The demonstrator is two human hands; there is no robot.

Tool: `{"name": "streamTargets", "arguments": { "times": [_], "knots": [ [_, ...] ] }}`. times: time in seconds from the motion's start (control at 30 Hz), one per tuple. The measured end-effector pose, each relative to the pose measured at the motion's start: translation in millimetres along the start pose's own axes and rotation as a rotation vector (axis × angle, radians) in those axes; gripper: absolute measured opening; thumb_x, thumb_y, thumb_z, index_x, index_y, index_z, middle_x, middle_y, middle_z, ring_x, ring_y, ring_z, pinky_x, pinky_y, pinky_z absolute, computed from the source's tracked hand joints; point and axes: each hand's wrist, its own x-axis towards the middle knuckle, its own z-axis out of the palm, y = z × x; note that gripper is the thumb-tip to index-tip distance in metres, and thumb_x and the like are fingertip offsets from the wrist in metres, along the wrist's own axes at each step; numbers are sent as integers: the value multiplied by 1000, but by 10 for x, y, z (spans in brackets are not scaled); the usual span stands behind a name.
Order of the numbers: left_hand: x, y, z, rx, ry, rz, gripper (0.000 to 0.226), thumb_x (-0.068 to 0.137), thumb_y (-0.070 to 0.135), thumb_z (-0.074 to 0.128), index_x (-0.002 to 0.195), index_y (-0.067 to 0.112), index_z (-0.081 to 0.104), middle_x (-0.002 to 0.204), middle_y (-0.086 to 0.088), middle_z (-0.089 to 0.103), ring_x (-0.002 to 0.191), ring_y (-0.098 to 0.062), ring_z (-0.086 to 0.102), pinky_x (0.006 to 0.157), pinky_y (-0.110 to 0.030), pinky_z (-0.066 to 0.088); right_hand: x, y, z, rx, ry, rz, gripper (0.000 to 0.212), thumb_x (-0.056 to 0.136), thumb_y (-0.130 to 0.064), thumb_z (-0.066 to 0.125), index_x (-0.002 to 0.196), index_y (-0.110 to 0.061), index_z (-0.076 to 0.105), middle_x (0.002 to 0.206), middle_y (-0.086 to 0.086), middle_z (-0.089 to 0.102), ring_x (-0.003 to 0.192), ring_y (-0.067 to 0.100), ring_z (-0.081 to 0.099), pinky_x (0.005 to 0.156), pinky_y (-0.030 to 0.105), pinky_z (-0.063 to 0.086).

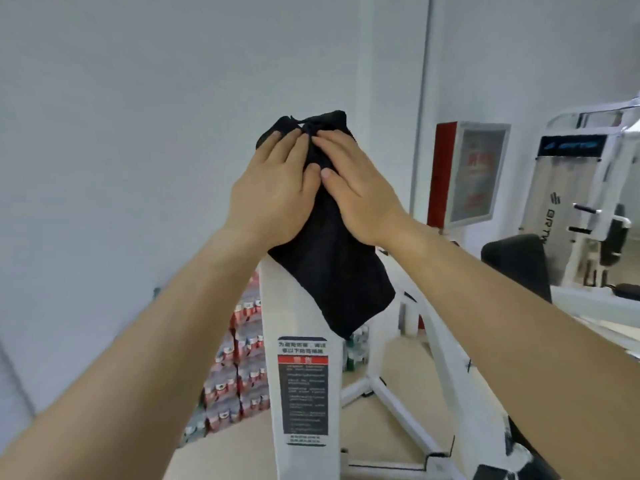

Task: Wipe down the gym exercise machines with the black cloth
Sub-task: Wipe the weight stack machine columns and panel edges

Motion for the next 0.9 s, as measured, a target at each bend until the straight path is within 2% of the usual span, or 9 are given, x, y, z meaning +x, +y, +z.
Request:
{"name": "streamTargets", "arguments": {
  "times": [0.1,0.23,0.37,0.5,0.6,0.67,0.7,0.8,0.9],
  "knots": [
    [-54,114,21,96,32,-45,62,102,41,21,156,13,30,164,-2,28,153,-21,17,123,-33,15,4,159,27,20,51,-133,56,101,-36,30,147,-7,44,155,3,39,147,15,28,121,29,25],
    [-56,245,43,177,67,-101,65,99,43,17,156,15,31,164,0,28,153,-17,19,123,-32,14,78,346,101,88,141,-297,52,103,-33,31,140,-1,50,147,9,47,142,22,37,116,42,34],
    [6,344,41,263,45,-151,66,98,44,16,157,17,31,164,1,28,152,-13,20,123,-33,11,234,525,158,173,212,-414,50,103,-34,32,133,1,54,138,12,51,132,23,46,110,42,38],
    [128,537,59,292,4,-233,64,99,42,16,152,15,37,161,1,34,150,-12,23,123,-36,12,418,695,240,238,261,-473,64,105,-47,20,129,0,55,133,11,54,126,26,48,109,43,37],
    [269,631,84,280,-20,-264,45,101,36,22,123,13,54,133,0,56,130,-18,44,113,-40,27,566,840,330,258,320,-504,71,105,-50,11,128,-2,57,130,10,57,122,28,51,107,44,37],
    [350,696,98,283,-27,-323,25,106,28,30,104,15,51,109,5,55,106,-17,49,102,-38,33,667,937,378,277,330,-529,68,105,-49,11,128,-5,58,129,8,57,119,29,51,105,45,38],
    [379,734,97,289,-33,-351,22,107,27,31,102,15,50,105,7,53,100,-15,47,98,-36,34,711,980,403,285,328,-540,66,104,-48,12,129,-7,58,129,7,57,118,29,52,104,45,37],
    [416,863,95,341,-58,-419,27,108,29,32,117,14,53,111,7,55,100,-15,49,88,-32,36,807,1083,434,301,320,-591,58,104,-46,18,129,-12,58,127,4,57,114,27,52,102,44,37],
    [478,943,185,563,-84,-472,33,107,35,32,126,15,51,114,4,55,103,-23,55,84,-37,41,910,1216,449,334,308,-650,51,102,-43,25,129,-15,58,125,3,58,109,25,52,99,42,38]
  ]
}}
